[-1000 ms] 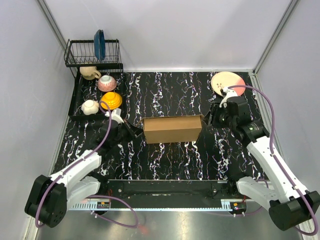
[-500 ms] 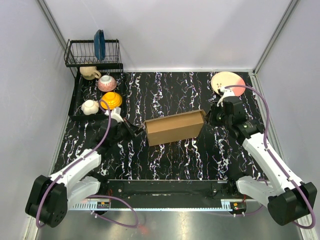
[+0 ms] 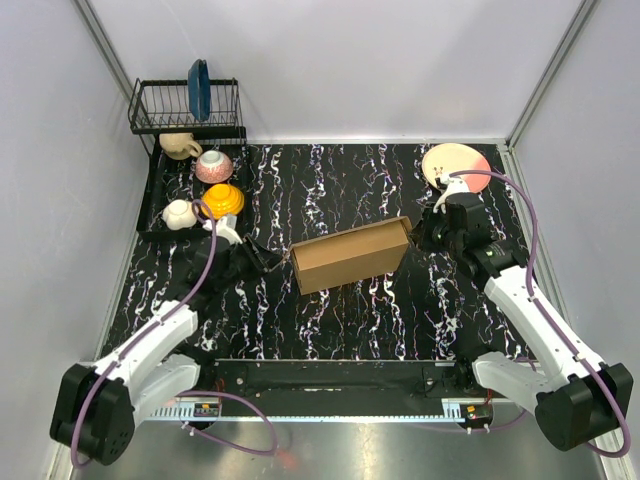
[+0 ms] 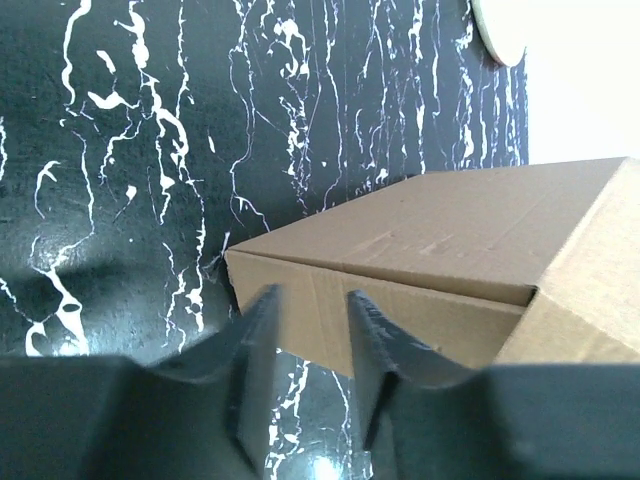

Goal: Fold the paper box

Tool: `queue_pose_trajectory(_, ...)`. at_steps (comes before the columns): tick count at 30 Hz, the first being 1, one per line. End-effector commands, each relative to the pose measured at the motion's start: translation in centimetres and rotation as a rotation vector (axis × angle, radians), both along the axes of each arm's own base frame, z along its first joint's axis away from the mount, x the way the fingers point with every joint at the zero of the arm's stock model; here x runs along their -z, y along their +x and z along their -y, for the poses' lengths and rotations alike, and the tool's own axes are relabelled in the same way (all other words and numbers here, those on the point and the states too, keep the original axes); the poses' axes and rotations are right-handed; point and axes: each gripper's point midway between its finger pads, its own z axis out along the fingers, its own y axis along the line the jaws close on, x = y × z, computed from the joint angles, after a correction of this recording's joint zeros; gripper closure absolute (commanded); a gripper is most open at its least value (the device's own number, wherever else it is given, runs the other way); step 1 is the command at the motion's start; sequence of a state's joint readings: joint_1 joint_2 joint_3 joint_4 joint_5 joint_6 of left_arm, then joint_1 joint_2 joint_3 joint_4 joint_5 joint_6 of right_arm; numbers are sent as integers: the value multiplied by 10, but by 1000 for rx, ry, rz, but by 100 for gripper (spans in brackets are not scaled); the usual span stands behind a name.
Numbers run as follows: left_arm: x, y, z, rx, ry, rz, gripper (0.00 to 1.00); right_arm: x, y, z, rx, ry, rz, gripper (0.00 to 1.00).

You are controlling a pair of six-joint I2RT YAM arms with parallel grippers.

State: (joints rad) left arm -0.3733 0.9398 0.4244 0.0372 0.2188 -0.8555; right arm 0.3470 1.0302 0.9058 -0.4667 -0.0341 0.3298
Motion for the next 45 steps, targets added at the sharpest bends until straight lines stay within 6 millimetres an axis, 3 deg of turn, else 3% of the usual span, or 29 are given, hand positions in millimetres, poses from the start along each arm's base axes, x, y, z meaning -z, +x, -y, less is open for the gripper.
queue_pose_trajectory(1,-42,8,-16,-59,35,142,52,-9,9,0,22,6,41,87)
queue_pose_trajectory(6,-63,6,-42,-133,138,256,41,-7,10,3,42,-9,33,87)
queue_pose_trajectory(14,-107,-18,-56,-70,246,496,41,-7,12,2,40,-7,23,87)
queue_pose_trajectory(21,-129,-37,-31,119,252,634,46,-6,13,1,44,-7,8,88)
queue_pose_trajectory(36,-118,-71,15,373,252,699,42,-5,14,2,51,-9,2,88)
queue_pose_trajectory(45,-95,-56,19,353,339,634,46,-3,13,3,56,-15,-1,88)
